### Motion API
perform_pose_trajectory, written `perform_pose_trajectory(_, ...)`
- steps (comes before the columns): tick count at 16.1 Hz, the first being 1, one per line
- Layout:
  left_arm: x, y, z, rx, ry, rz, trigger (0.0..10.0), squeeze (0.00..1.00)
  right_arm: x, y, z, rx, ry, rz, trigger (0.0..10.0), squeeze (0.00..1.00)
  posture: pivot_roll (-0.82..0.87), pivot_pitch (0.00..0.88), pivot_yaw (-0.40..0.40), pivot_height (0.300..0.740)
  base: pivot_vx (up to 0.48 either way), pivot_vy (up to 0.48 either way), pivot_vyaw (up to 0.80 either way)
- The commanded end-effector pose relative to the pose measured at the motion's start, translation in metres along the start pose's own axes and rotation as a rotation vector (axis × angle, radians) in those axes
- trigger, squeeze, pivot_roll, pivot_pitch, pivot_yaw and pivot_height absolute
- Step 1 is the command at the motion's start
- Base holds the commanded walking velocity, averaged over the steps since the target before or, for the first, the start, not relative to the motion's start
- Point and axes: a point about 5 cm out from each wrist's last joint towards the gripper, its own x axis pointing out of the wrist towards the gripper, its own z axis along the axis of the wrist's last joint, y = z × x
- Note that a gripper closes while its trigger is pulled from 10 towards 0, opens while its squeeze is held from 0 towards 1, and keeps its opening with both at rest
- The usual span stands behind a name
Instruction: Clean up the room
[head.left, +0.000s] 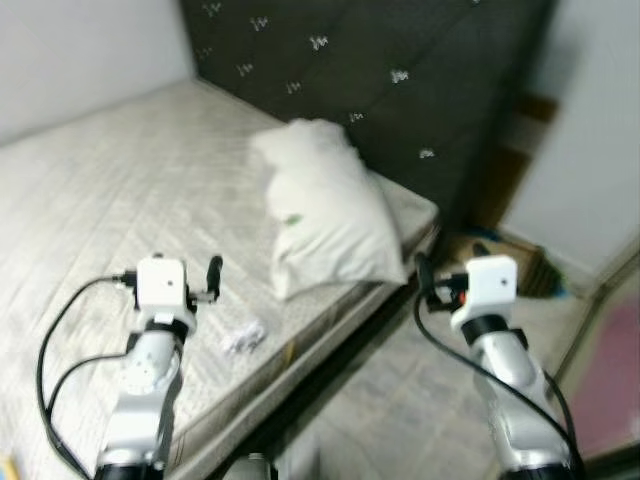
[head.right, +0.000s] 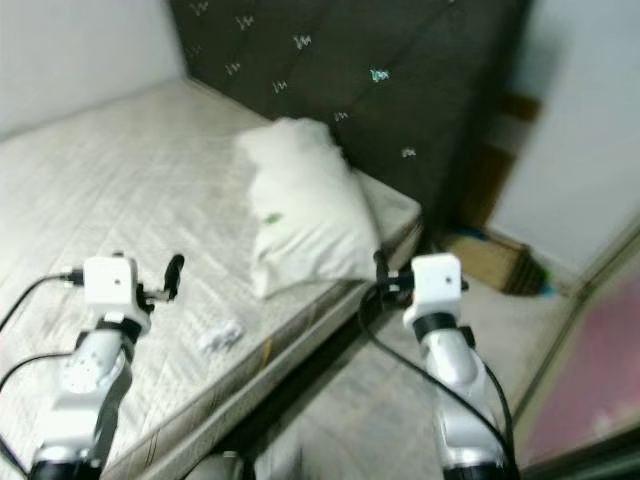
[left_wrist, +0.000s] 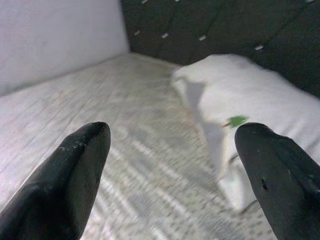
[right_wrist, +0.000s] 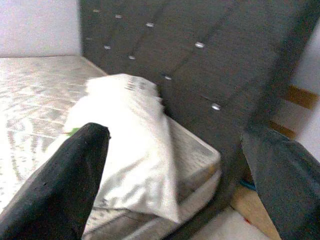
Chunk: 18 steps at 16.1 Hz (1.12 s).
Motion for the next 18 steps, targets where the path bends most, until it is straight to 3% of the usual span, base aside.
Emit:
perform_pose_trajectory(1,-0.005,0.005,-0.001,-0.015,0.015,0.016,10.0,0.0,0.001,0.002,0.01,0.011,-0.035,0.002,10.0,0.0,0.03,0.0,-0.037,0.74,0.0,0.0,0.8)
perform_pose_trajectory(4,-0.016,0.0,-0.007,-0.023,0.025,0.014,10.0,0.0,0.002,0.002,0.006,0.038,-0.012,-0.002,10.0,0.0,0.06,0.021,-0.057,0.74,0.0,0.0,0.8)
perform_pose_trajectory(6,-0.022,0.0,-0.003,-0.008,-0.01,0.019,10.0,0.0,0.007,0.011,0.009,0.046,-0.015,0.036,10.0,0.0,0.09,0.041,-0.074,0.74,0.0,0.0,0.8)
perform_pose_trajectory(8,-0.02,0.008,-0.003,0.002,-0.006,0.06,10.0,0.0,0.017,0.026,0.017,0.044,-0.052,0.099,10.0,0.0,0.08,0.047,-0.068,0.74,0.0,0.0,0.8)
perform_pose_trajectory(10,-0.017,0.005,0.002,-0.001,-0.019,0.008,10.0,0.0,0.02,0.023,0.019,0.074,-0.05,0.056,10.0,0.0,0.08,0.051,-0.057,0.74,0.0,0.0,0.8)
perform_pose_trajectory(14,-0.018,0.002,0.005,-0.035,-0.024,-0.021,10.0,0.0,0.007,0.018,0.011,0.07,-0.013,0.04,10.0,0.0,0.06,0.095,-0.067,0.74,0.0,0.0,0.8)
perform_pose_trajectory(18,-0.021,-0.007,0.002,-0.068,-0.017,-0.062,10.0,0.0,0.005,0.017,0.011,0.062,-0.01,0.062,10.0,0.0,0.05,0.089,-0.078,0.74,0.0,0.0,0.39)
